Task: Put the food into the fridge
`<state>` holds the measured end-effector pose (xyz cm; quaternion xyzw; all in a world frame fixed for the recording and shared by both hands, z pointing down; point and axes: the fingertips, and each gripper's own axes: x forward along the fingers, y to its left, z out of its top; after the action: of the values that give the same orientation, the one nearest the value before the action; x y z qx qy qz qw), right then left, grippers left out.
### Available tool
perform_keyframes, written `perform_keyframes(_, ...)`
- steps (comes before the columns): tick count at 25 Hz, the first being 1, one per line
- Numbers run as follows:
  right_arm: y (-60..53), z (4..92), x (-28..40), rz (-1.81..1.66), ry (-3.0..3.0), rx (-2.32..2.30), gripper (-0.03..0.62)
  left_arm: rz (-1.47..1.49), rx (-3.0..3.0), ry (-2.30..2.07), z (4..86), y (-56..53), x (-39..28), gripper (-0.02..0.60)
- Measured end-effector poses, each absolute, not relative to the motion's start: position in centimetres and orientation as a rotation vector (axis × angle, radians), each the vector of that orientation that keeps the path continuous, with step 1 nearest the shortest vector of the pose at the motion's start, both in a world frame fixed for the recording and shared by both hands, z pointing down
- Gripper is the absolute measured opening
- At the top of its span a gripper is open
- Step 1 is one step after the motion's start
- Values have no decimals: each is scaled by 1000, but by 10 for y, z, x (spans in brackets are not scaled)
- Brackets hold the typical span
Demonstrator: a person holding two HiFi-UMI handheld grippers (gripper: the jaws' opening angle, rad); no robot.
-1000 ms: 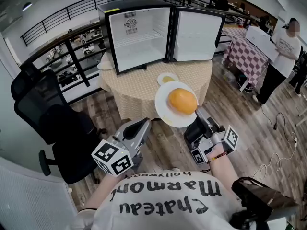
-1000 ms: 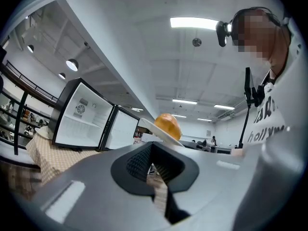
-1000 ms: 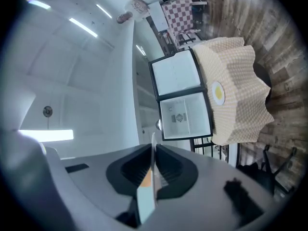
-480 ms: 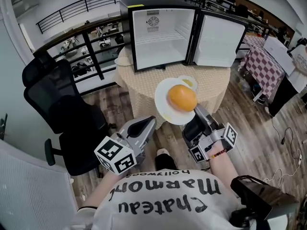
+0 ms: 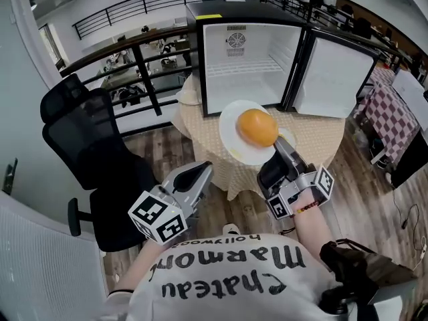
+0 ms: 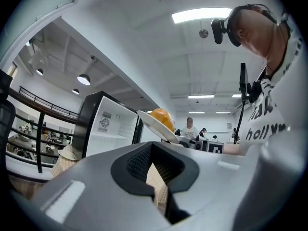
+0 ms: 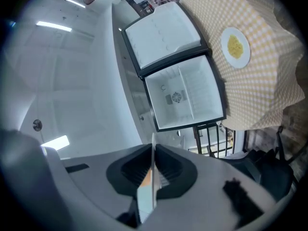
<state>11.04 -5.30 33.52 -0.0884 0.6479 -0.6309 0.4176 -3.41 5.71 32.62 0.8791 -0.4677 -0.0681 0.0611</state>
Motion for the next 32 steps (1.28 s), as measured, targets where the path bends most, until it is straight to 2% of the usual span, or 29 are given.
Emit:
perform_keyframes(11,-187,330,85,-1654,1635,-146,31,-253,2581,-1438,326,-71,-44,8)
perform_keyframes(32,-330,353,61,-1659,1668,-250,29,-230,2574,-1386,361,-207,-47,8)
